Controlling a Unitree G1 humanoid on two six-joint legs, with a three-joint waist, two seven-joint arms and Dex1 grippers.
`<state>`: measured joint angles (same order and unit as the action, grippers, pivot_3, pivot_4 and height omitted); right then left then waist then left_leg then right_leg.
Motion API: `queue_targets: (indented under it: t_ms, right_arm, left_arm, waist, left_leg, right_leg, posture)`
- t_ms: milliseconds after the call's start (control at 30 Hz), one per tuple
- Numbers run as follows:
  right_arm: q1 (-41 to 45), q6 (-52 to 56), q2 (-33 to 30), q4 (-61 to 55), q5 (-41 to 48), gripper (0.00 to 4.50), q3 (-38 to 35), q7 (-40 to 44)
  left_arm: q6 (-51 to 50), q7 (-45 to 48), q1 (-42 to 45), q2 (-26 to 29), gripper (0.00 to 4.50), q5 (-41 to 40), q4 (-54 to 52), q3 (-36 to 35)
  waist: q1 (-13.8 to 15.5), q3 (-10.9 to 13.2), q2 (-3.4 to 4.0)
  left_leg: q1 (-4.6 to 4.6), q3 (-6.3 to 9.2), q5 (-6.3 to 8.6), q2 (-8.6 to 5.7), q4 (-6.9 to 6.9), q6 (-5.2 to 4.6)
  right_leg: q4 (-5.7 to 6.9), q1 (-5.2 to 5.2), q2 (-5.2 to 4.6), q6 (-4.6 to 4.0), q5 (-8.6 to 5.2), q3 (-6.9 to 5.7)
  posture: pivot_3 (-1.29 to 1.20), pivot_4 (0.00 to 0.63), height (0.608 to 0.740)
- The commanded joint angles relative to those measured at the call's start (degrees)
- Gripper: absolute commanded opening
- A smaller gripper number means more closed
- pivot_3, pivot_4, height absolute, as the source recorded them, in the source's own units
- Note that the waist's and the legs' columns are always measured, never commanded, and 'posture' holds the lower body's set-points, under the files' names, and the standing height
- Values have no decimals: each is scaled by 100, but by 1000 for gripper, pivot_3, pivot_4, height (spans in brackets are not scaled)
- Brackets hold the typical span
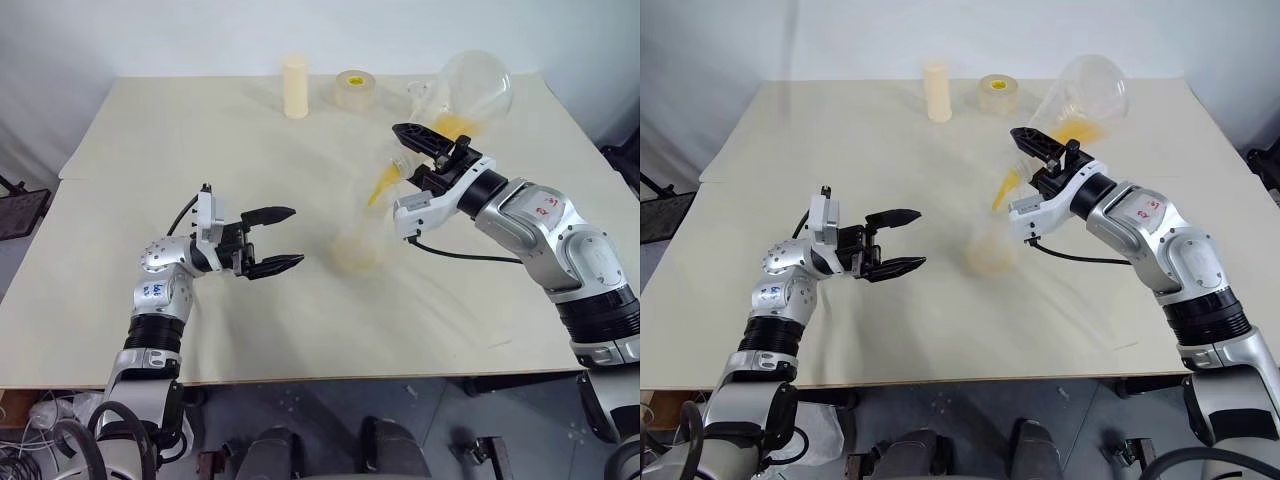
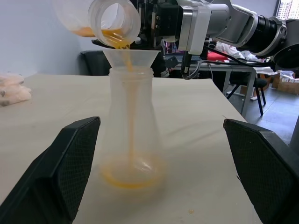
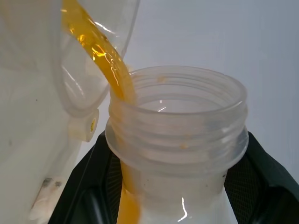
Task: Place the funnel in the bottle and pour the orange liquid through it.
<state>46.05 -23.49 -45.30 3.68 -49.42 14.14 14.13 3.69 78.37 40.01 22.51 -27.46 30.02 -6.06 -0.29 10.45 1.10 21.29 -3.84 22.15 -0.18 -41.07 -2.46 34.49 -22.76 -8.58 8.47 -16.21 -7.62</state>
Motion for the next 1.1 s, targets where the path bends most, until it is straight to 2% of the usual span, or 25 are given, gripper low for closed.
queue_targets:
  t_ms: [33, 1100]
  right_arm:
    - [216, -94, -131, -151, -65, 2450, -163, -170]
    - [556, -794, -330, 139, -832, 2450, -10, -776]
  left_arm:
    - [35, -4, 134, -28, 4500, -47, -80, -47]
    - [98, 42, 220, -29, 4500, -33, 19, -60]
  waist:
    - [-1, 0, 0]
    - [-4, 0, 0]
  left_leg:
    - [0, 0, 0, 0, 0, 0]
    - [0, -1, 0, 1, 0, 0]
  right_leg:
    - [0, 0, 0, 0, 0, 0]
    - [0, 0, 0, 0, 0, 0]
  posture:
    - [0, 150, 740]
    - [0, 150, 740]
